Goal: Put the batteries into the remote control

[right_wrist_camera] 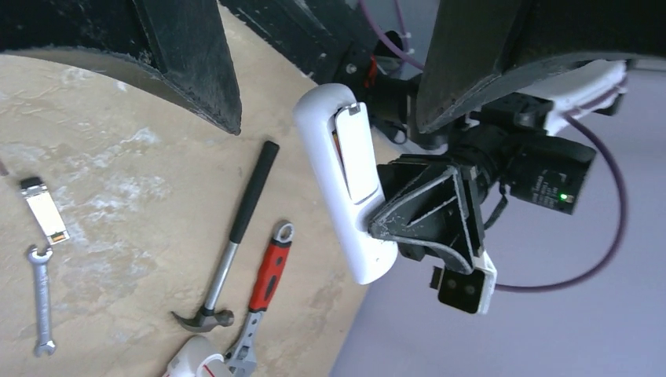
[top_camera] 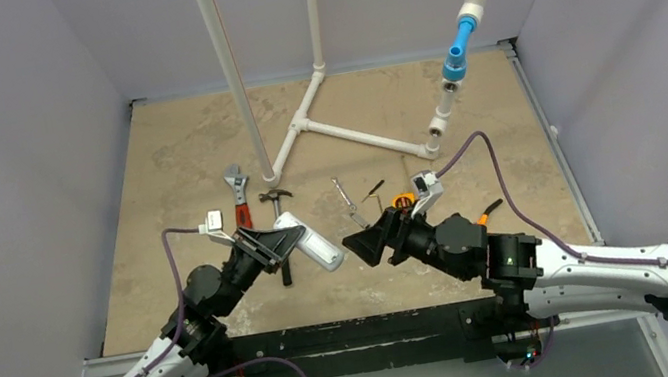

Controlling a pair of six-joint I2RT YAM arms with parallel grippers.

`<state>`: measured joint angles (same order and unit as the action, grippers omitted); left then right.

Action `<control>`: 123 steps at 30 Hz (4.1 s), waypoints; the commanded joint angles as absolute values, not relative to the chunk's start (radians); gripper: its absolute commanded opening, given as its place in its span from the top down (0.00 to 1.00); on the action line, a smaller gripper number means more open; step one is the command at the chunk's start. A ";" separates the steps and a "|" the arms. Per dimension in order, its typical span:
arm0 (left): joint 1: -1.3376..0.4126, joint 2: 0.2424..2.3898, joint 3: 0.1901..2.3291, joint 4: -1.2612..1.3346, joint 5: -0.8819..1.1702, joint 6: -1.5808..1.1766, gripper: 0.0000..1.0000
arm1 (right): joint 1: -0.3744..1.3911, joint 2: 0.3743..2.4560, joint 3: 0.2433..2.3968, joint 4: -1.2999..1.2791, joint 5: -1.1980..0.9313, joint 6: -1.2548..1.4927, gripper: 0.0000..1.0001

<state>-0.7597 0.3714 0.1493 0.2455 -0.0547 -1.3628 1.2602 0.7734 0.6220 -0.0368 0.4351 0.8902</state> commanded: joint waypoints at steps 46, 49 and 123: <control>-0.761 0.395 0.149 0.439 -0.006 -1.447 1.00 | 1.212 0.962 0.448 0.455 0.275 1.193 0.41; -0.761 0.395 0.149 0.437 -0.008 -1.448 1.00 | 1.208 0.981 0.455 0.462 0.261 1.195 0.42; -0.761 0.434 0.141 0.472 0.030 -1.447 1.00 | 1.166 1.083 0.405 0.804 0.129 1.121 0.82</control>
<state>-0.7559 0.4355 0.1410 0.4034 0.0078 -1.4406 1.1709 1.0737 0.3660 0.7525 0.1291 1.1355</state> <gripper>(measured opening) 0.246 0.286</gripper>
